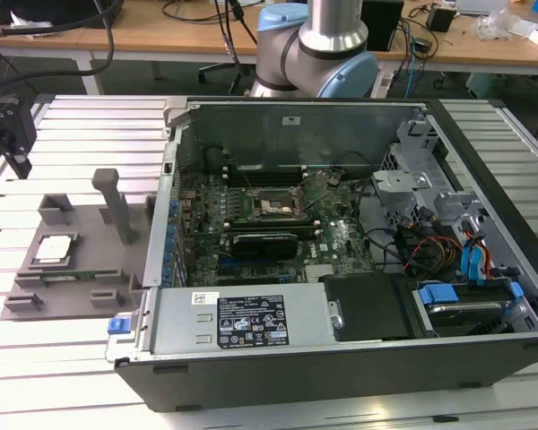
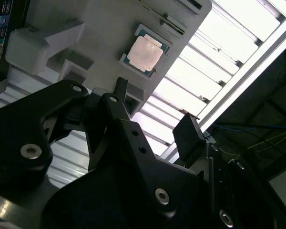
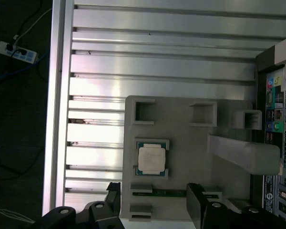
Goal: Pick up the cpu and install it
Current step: 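Pick up the cpu and move it towards the insertion slot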
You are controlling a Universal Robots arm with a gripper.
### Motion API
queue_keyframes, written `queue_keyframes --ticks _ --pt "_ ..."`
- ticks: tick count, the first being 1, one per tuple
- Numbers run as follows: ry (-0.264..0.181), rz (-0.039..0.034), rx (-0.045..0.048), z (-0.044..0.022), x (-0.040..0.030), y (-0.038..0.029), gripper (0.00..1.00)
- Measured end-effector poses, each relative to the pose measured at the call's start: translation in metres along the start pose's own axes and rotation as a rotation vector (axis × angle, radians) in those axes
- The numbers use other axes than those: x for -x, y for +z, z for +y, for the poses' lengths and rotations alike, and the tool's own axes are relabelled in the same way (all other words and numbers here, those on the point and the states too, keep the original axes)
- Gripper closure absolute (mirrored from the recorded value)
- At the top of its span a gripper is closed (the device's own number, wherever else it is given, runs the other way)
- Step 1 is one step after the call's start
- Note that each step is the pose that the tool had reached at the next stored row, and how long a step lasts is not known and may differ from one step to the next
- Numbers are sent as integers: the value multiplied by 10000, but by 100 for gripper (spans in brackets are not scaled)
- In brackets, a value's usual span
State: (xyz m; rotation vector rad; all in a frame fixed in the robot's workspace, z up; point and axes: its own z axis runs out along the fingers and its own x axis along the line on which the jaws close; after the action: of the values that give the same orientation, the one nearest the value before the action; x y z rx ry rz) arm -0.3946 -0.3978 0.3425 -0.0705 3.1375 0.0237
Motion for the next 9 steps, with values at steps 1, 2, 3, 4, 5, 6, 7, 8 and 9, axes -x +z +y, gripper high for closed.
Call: queue_keyframes --ticks 1,2,3,4,5,6,7,8,9 --pt "0 0 0 0 0 6 34" --pt "0 0 0 0 0 16 34" --pt "0 0 0 0 0 20 34" --pt "0 0 0 -1 0 25 34" --pt "0 0 0 -1 0 29 34" --pt "0 0 0 -1 0 33 34" --pt "0 0 0 -1 0 39 34" --pt "0 -1 0 -1 0 44 34" --pt "0 0 0 -1 0 47 34"
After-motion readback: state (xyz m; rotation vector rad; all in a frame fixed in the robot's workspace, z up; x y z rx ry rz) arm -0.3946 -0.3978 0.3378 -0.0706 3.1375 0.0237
